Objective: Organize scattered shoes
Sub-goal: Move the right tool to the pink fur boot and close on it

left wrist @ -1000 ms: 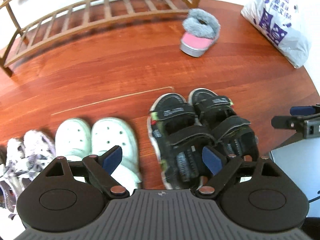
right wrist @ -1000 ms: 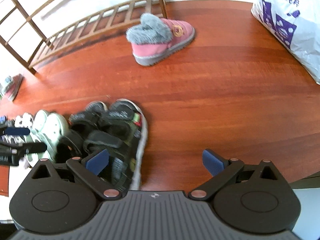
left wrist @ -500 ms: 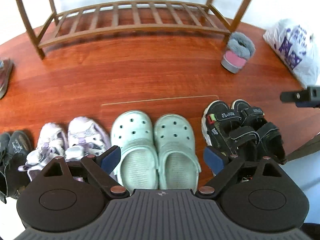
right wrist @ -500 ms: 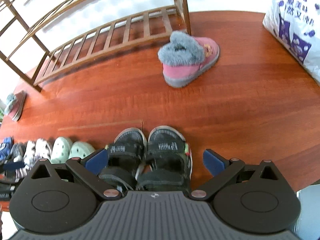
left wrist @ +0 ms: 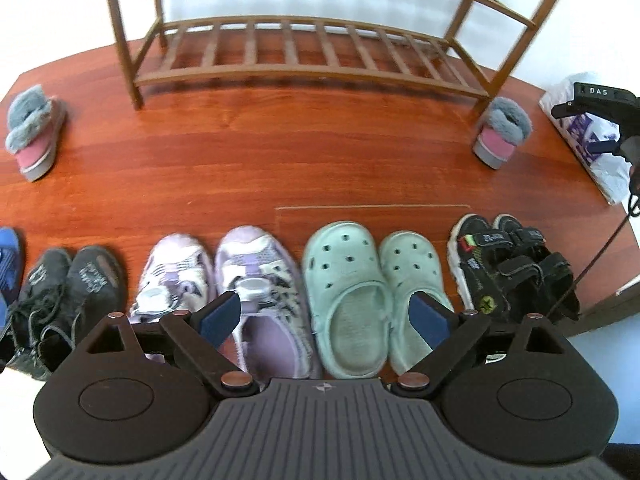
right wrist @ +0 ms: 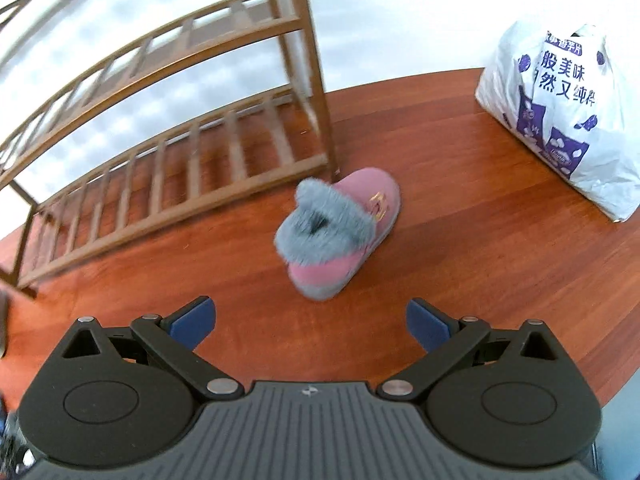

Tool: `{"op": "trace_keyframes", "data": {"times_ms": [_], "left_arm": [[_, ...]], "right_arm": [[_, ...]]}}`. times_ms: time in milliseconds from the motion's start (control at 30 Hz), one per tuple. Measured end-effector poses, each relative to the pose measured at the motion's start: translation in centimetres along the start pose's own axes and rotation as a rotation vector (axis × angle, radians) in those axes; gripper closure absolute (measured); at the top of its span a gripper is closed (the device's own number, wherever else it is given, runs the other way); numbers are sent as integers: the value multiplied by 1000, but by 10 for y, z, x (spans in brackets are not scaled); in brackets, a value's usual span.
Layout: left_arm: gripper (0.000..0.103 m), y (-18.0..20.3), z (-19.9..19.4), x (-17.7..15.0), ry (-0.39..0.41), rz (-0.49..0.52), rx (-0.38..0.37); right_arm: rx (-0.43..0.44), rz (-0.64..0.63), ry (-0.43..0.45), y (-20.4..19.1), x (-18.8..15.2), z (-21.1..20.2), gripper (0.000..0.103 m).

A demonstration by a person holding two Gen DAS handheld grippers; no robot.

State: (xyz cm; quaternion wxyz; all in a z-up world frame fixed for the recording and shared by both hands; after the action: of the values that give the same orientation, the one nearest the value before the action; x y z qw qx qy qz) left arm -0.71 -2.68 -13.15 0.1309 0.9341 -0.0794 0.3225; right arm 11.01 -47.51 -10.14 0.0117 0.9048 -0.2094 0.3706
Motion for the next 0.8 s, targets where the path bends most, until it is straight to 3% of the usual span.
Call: {"op": "trace_keyframes", "data": {"times_ms": [433,800], "left_arm": [[10,-31,-5,14,23,-138,109],[10,-47,-3,17,21,-196,191]], "right_arm": [[-29,62,-87,-8,28,112,1],[-103,57,-156,-1,16,181,1]]}}
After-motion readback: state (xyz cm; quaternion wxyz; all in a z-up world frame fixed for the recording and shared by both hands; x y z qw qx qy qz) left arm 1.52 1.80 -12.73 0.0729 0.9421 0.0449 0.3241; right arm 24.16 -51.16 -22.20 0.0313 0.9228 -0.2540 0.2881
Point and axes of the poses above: each gripper's, at about its wrist camera, not at the fingertips, and z roughly the way its jaws point, y to its right, x to its top, the point moved 10 cm from there along z, roughly the way its jaws point, and after that the axes turned 11 degrees about y, right-handed, at the moved point
